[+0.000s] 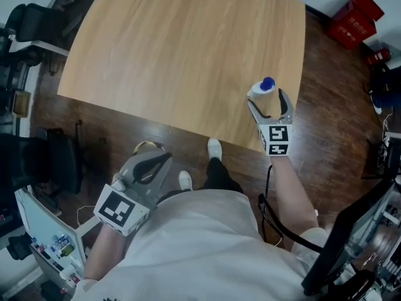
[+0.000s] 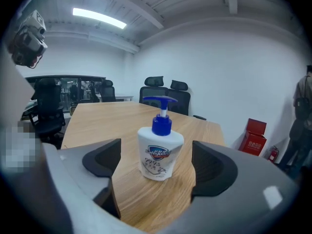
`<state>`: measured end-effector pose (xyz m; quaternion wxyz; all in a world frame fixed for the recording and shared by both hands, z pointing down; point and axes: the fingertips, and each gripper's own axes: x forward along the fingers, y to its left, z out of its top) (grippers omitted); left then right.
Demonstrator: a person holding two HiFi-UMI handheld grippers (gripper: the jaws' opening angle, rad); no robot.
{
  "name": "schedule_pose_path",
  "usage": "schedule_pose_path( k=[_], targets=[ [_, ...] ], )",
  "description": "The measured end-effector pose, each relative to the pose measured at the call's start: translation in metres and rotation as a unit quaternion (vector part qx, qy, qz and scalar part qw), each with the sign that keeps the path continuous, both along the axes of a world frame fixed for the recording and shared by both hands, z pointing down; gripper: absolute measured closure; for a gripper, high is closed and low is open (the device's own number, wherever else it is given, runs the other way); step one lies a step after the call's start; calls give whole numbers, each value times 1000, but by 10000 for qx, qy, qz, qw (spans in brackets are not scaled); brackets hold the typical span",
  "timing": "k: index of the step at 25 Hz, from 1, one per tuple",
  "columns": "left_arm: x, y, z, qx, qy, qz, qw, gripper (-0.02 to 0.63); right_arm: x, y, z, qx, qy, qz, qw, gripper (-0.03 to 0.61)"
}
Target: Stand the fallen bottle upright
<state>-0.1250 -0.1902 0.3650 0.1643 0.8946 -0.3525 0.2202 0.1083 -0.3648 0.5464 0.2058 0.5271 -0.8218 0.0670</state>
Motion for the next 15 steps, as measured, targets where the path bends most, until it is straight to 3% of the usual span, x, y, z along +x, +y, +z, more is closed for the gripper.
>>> schedule_pose_path(
  k=[5, 8, 12, 15],
  targets=[
    [-19, 34, 0, 246, -94, 129, 9996, 614, -10, 64, -7, -170, 598, -183, 9979, 127],
    [-26, 65, -5, 459, 59, 202, 9987, 614, -25, 117, -17, -240, 755, -358, 9962, 126],
    [-42, 119, -9, 752, 351, 379, 9958, 614, -47, 196, -48, -258, 437, -250, 9984, 126],
    [-47, 158, -2, 750, 579, 503, 9942, 614, -55, 258, -70, -309, 136, -89, 9994, 126]
  ],
)
